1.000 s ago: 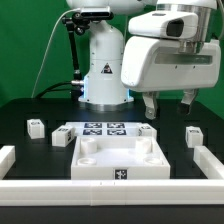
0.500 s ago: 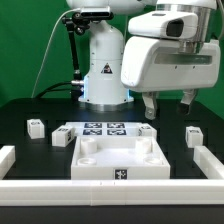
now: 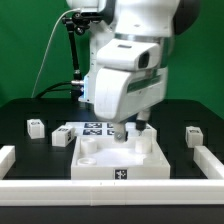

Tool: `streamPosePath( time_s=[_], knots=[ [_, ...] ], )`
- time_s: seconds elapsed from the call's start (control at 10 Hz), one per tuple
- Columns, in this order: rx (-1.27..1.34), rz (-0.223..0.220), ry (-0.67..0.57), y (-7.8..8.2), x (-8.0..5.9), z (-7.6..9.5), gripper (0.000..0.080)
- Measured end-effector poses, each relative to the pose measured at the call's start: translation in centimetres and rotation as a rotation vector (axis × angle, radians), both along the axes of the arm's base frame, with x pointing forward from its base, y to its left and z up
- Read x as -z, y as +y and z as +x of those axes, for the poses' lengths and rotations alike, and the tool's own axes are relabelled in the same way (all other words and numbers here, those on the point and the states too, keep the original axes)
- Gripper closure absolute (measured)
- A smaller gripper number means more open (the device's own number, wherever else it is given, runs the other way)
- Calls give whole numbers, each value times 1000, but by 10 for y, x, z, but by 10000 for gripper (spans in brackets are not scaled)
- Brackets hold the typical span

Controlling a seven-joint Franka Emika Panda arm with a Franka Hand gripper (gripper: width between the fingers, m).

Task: Assemble one leg

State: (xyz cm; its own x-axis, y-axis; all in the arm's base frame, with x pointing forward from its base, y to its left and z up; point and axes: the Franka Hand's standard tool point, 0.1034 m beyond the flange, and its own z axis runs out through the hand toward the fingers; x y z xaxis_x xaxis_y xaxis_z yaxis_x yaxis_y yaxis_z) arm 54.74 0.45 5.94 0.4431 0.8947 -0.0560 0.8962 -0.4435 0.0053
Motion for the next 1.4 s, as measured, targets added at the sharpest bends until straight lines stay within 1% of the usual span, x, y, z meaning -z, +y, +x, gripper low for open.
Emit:
streamPosePath(
  time_s=[0.1,0.3,0.4,0.5,0.6,0.7,0.8,0.9,1.3,1.4],
  knots=[
    [41,1,4,-1,0,-1,150],
    [37,1,4,0,0,-1,150],
    [12,2,1,-2,0,-1,150],
    [-116,19,-16,-10,0,-3,150],
    [-176,24,-7,-16,2,-13,150],
    [-264,29,2,-16,3,-21,150],
    [-301,26,-2,-11,5,-28,150],
    [-321,17,13,-1,9,-37,150],
    [-323,20,12,-4,10,-38,150],
    [-337,23,14,-8,12,-52,150]
  ],
)
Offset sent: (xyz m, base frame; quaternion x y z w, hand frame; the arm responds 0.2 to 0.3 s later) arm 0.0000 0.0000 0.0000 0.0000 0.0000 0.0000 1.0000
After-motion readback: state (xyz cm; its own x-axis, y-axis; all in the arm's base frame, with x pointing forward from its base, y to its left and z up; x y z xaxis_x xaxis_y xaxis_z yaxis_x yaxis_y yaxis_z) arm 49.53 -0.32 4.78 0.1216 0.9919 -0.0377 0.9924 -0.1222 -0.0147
